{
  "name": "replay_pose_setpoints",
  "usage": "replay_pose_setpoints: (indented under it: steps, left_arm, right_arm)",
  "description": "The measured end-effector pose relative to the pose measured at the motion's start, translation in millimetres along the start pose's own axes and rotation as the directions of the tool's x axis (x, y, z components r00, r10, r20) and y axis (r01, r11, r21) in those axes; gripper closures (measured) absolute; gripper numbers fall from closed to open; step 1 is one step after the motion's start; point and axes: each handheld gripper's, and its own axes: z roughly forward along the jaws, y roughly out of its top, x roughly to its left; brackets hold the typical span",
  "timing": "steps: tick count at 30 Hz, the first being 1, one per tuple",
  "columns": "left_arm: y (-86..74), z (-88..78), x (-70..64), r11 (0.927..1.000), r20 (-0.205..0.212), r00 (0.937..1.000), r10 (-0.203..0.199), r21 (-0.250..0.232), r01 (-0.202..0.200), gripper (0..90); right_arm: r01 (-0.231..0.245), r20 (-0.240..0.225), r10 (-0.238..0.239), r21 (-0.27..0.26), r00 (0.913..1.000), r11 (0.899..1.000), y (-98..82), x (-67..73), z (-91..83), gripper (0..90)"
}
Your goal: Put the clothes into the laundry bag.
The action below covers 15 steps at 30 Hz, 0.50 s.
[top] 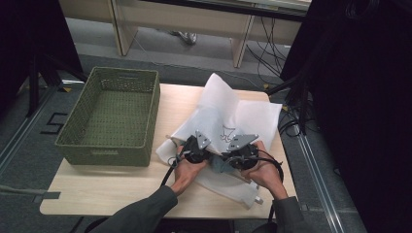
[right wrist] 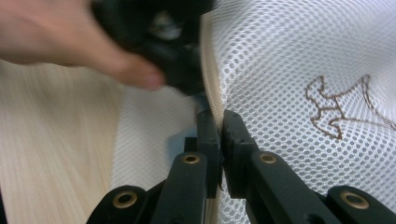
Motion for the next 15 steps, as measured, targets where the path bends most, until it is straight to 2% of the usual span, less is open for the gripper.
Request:
replay_pose_setpoints:
  steps: [2, 3, 6, 7, 8, 10, 11, 12, 13, 14, 15]
  left_arm:
    - [4.3, 3.2, 2.0, 0.9992, -0.004, 0.9994, -0.035, -0.019, 0.035, 74.5]
    - [3.8, 4.7, 2.6, 0.9992, -0.002, 0.9994, -0.035, -0.019, 0.035, 74.4]
    - [-6.6, 9.2, 3.3, 0.999, 0.035, 0.9994, -0.006, 0.045, 0.004, 70.1]
    - [-8.5, 7.4, 4.5, 0.9989, 0.047, 0.9989, -0.002, 0.047, 0.0, 67.6]
    - [-11.1, 4.2, 6.4, 0.999, 0.077, 0.997, -0.006, 0.044, 0.003, 64.4]
    - [-13.4, -3.2, 12.0, 0.9976, 0.149, 0.9888, -0.014, 0.07, 0.003, 54.0]
    - [-14.5, -6.9, 13.4, 0.9972, 0.164, 0.9865, -0.01, 0.075, -0.002, 50.1]
    - [-16.7, -12.8, 14.2, 0.9966, 0.197, 0.9803, 0.007, 0.079, -0.023, 44.5]
    - [-18.7, -17.6, 14.7, 0.9954, 0.228, 0.9735, 0.022, 0.086, -0.043, 37.2]
    - [-21.0, -20.6, 13.6, 0.9962, 0.247, 0.969, 0.016, 0.079, -0.037, 31.9]
    - [-24.5, -23.9, 12.6, 0.9961, 0.261, 0.9652, 0.02, 0.077, -0.042, 27.3]
  right_arm:
    - [0.005, -0.008, -0.005, -0.007, 1.0, 1.0, 2.1, 0.5, -0.2, 87.7]
    - [-0.005, -0.022, 0.005, -0.007, 0.9998, 1.0, 2.5, 1.0, -0.1, 87.7]
    - [-0.02, -0.041, 0.02, 0.002, 0.999, 1.0, -0.7, -0.7, 3.9, 87.7]
    - [-0.02, -0.043, 0.02, 0.006, 0.9988, 1.0, -3.3, -1.7, 7.6, 87.7]
    - [-0.03, -0.046, 0.03, 0.015, 0.9985, 0.999, -4.8, -1.2, 9.9, 87.7]
    - [-0.032, -0.061, 0.034, 0.036, 0.9975, 0.999, -10.1, -2.2, 16.5, 87.6]
    - [-0.037, -0.061, 0.04, 0.038, 0.9974, 0.999, -12.2, -2.9, 18.2, 87.6]
    - [-0.043, -0.069, 0.046, 0.04, 0.9966, 0.998, -12.8, -3.2, 18.5, 87.6]
    - [-0.037, -0.053, 0.039, 0.035, 0.9978, 0.999, -13.2, -4.5, 18.5, 87.6]
    - [-0.04, -0.06, 0.041, 0.029, 0.9973, 0.999, -12.8, -4.6, 17.3, 87.6]
    - [-0.065, -0.055, 0.067, 0.038, 0.9962, 0.997, -12.6, -3.2, 15.9, 87.5]
